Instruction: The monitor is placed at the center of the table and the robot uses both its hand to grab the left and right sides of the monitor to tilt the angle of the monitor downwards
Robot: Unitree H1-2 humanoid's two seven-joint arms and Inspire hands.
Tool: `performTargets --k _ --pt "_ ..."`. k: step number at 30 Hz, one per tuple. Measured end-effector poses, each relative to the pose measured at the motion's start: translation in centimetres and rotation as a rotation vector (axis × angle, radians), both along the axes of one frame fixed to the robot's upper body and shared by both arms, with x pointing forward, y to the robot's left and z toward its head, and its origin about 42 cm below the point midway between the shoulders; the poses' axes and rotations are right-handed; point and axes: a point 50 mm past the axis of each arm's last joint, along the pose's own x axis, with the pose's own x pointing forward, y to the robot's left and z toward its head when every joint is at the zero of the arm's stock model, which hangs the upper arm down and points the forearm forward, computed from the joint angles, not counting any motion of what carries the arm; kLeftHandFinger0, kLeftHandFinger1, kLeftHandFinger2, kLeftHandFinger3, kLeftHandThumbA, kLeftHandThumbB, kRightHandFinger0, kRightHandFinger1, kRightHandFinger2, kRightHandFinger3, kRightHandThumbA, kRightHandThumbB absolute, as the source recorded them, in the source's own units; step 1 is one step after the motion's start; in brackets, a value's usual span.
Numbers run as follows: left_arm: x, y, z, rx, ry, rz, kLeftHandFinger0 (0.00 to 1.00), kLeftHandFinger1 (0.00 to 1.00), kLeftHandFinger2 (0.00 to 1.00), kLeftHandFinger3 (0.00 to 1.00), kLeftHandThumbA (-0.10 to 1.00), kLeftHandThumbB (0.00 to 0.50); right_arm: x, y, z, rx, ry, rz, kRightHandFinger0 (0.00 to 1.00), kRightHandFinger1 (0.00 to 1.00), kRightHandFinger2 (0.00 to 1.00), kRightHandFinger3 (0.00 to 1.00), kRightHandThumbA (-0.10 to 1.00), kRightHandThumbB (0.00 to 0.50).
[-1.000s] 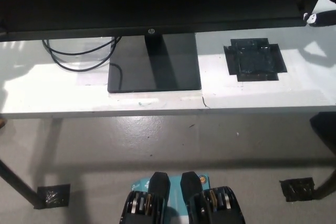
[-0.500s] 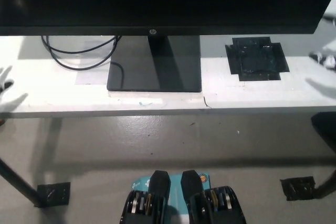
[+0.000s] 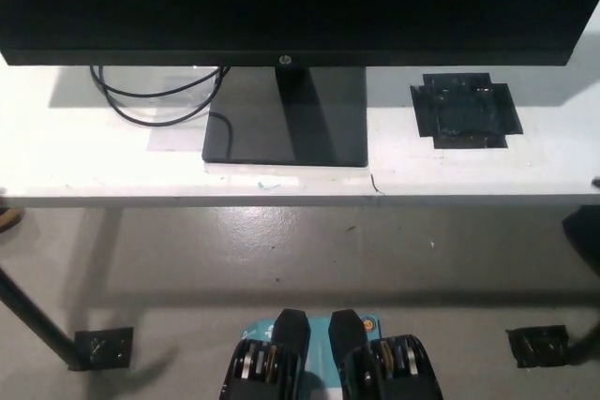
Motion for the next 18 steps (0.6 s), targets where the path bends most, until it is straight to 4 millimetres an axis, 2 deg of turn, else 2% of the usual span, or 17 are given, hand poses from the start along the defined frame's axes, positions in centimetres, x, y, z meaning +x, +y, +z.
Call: performTargets --k 1,4,5,7,9,10,12,13,15,16,17,18 --pt "-0.8 -1.4 -0.2 -0.029 -0.020 -0.034 1.00 1.00 1.00 1.00 1.00 0.386 -1.0 0.9 -0.9 0.038 -0.007 0.008 1.00 1.00 1.00 1.00 1.00 0.455" --pt "-2.0 -4.2 -0.4 -0.075 -0.052 -0.096 1.00 1.00 1.00 1.00 1.00 0.389 -2.5 3.1 -2.6 0.104 -0.020 0.031 1.00 1.00 1.00 1.00 1.00 0.455" --pt "-2.5 -5.5 -0.5 -0.099 -0.067 -0.122 1.00 1.00 1.00 1.00 0.99 0.369 -3.3 4.5 -3.4 0.143 -0.031 0.046 1.00 1.00 1.00 1.00 1.00 0.463" --pt "-3.1 -7.5 -0.4 -0.135 -0.091 -0.165 1.00 1.00 1.00 1.00 1.00 0.381 -4.3 6.5 -4.3 0.194 -0.046 0.069 1.00 1.00 1.00 1.00 0.97 0.455" --pt "-3.7 -10.9 -0.6 -0.192 -0.114 -0.250 1.00 1.00 1.00 1.00 1.00 0.382 -5.6 9.9 -5.3 0.279 -0.077 0.101 1.00 1.00 1.00 1.00 0.97 0.455" --pt "-4.1 -12.9 -0.8 -0.228 -0.121 -0.295 1.00 1.00 1.00 1.00 1.00 0.348 -6.3 12.0 -5.7 0.326 -0.091 0.129 1.00 1.00 1.00 1.00 0.98 0.468" --pt "-4.4 -16.1 -0.9 -0.297 -0.144 -0.365 1.00 1.00 1.00 1.00 1.00 0.317 -7.3 16.0 -6.5 0.415 -0.113 0.168 1.00 1.00 1.00 1.00 1.00 0.428" --pt "-4.3 -17.7 -1.6 -0.343 -0.143 -0.387 1.00 1.00 1.00 1.00 1.00 0.307 -7.6 17.9 -7.1 0.448 -0.114 0.181 1.00 1.00 1.00 1.00 1.00 0.412" --pt "-4.1 -20.3 -3.1 -0.420 -0.122 -0.409 1.00 1.00 1.00 1.00 1.00 0.307 -7.8 21.1 -8.1 0.494 -0.095 0.203 1.00 1.00 1.00 1.00 1.00 0.410" --pt "-4.1 -21.4 -3.8 -0.452 -0.109 -0.416 1.00 1.00 1.00 1.00 1.00 0.307 -7.9 22.2 -8.4 0.504 -0.089 0.210 1.00 1.00 1.00 1.00 1.00 0.410" --pt "-4.1 -22.1 -4.2 -0.472 -0.101 -0.421 1.00 1.00 1.00 1.00 0.99 0.281 -7.9 22.7 -8.6 0.508 -0.091 0.211 1.00 1.00 1.00 1.00 1.00 0.370" --pt "-4.1 -22.7 -4.6 -0.487 -0.092 -0.425 1.00 1.00 1.00 1.00 0.99 0.269 -7.9 23.2 -8.8 0.507 -0.091 0.210 1.00 1.00 1.00 1.00 1.00 0.355"
